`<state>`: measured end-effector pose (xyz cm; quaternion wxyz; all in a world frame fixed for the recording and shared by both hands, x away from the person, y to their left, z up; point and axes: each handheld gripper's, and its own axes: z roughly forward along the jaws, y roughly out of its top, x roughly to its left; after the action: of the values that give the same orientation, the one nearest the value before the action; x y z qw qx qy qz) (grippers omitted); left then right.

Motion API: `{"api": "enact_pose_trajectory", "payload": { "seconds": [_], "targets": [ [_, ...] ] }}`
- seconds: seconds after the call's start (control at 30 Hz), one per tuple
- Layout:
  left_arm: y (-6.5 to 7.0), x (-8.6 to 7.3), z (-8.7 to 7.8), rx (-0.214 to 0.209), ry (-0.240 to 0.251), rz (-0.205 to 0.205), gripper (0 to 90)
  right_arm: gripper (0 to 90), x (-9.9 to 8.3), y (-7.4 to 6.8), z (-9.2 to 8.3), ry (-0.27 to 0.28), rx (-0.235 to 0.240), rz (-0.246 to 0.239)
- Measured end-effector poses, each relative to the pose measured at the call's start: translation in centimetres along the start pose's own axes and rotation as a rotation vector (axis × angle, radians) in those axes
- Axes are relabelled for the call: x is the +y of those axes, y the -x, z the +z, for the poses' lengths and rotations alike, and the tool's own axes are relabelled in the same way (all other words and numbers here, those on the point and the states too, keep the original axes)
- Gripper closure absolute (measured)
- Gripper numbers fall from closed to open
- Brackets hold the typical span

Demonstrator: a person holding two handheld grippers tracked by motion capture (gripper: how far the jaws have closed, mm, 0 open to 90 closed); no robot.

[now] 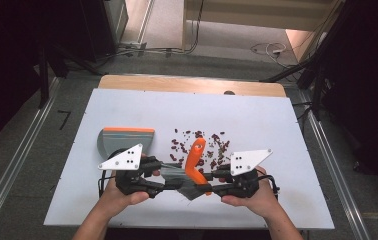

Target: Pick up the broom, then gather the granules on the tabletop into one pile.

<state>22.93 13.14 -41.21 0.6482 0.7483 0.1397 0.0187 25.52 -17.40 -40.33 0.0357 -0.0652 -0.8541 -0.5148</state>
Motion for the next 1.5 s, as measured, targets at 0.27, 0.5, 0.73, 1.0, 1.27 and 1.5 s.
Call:
{"api": "enact_pose_trajectory", "payload": {
  "seconds": [0.27, 0.5, 0.73, 1.0, 1.27, 1.5],
  "targets": [
    [-0.5, -0.7, -1.4, 0.174, 0.002, -0.041, 9.1, 69.2, -0.4, 1.1, -0.8, -0.006, -0.12, 0.086],
    [-0.7, -1.6, -2.7, 0.243, 0.015, -0.043, 0.0, 69.2, -1.1, 2.2, -2.4, 0.027, -0.233, 0.152],
    [-1.0, -2.6, -3.8, 0.323, 0.023, -0.061, 0.0, 69.3, -1.8, 3.0, -3.6, 0.029, -0.342, 0.201],
    [-1.2, -3.7, -5.1, 0.377, 0.003, -0.074, 0.0, 69.2, -2.4, 4.0, -4.8, 0.027, -0.44, 0.249],
    [-1.2, -4.4, -6.7, 0.425, 0.007, -0.083, 0.0, 69.2, -1.9, 5.5, -6.0, -0.027, -0.529, 0.223],
    [-1.2, -5.5, -8.5, 0.486, 0.006, -0.111, 0.0, 69.1, -1.0, 8.1, -6.9, -0.103, -0.649, 0.202]
  ]
}}
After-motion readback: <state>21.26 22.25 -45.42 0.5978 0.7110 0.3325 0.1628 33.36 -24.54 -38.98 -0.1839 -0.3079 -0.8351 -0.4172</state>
